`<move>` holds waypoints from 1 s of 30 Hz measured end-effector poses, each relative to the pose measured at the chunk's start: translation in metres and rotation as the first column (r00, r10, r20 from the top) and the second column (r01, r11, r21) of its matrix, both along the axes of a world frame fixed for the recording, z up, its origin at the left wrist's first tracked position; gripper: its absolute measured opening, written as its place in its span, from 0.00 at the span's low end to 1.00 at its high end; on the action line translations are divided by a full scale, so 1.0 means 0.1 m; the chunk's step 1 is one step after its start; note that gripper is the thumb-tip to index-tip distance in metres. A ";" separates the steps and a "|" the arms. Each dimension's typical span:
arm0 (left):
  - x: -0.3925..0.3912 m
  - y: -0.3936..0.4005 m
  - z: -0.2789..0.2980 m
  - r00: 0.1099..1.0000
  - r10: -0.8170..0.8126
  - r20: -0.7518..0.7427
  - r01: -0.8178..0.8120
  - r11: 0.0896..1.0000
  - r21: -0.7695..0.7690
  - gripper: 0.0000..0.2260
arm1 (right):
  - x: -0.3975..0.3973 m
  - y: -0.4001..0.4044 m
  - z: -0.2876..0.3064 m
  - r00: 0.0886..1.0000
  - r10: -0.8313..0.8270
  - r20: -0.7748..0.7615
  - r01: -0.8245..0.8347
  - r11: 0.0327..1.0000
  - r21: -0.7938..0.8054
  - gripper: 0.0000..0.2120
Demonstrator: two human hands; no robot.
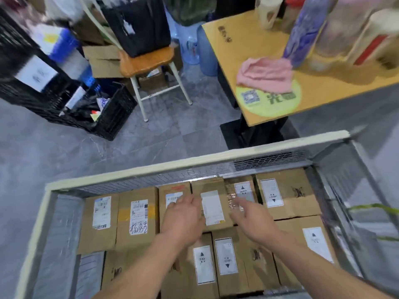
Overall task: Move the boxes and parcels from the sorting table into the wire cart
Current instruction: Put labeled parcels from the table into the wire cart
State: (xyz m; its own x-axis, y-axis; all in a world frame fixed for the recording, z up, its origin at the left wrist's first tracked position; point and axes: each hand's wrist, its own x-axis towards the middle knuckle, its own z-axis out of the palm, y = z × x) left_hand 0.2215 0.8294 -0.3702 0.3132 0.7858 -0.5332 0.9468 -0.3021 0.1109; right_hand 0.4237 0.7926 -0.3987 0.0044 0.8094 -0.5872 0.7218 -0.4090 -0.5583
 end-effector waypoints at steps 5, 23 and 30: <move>0.31 0.04 0.81 0.993 -0.082 0.080 0.069 0.985 0.157 0.18 | 0.25 -0.13 0.90 0.988 -0.021 0.154 0.000 0.991 0.135 0.21; 1.62 -1.37 2.73 0.601 -0.742 0.297 0.535 0.649 0.541 0.15 | 0.72 -2.68 3.15 0.630 -0.626 0.460 0.449 0.777 0.442 0.24; 2.33 -2.69 3.03 0.369 -0.887 0.277 0.660 0.460 0.594 0.24 | 0.95 -4.20 3.48 0.427 -0.767 0.480 0.608 0.636 0.475 0.26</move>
State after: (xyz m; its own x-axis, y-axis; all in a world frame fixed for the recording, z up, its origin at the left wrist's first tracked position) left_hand 0.4547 0.5602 -0.0670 0.9832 0.1034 0.1508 0.0779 -0.9830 0.1662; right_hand 0.5184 0.3723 -0.0510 0.8873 0.4589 -0.0461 0.4329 -0.8631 -0.2600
